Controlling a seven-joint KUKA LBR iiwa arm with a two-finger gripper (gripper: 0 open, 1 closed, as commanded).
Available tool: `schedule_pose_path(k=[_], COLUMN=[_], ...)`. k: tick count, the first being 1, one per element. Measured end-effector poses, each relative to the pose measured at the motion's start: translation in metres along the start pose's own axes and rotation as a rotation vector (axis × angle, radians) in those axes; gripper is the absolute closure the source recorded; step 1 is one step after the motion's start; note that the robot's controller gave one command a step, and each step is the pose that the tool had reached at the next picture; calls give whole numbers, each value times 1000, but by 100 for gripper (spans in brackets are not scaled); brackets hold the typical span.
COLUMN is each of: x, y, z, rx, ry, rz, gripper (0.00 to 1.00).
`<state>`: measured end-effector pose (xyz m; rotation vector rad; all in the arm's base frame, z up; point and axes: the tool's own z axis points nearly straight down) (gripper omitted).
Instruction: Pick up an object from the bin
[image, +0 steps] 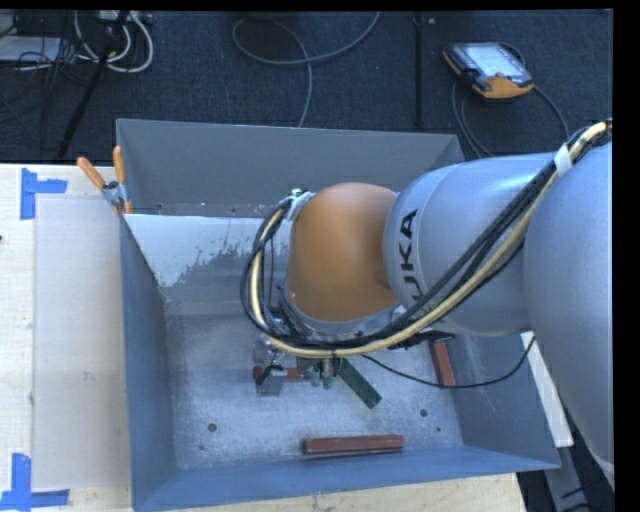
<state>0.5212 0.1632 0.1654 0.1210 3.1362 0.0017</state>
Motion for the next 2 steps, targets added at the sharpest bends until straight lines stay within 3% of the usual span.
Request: schedule_pose_path(k=[1,2], x=[18,3], y=[2,4], z=[-2,-51], rx=[6,2], ry=[15,4], rz=[-6,-175], gripper=[100,100])
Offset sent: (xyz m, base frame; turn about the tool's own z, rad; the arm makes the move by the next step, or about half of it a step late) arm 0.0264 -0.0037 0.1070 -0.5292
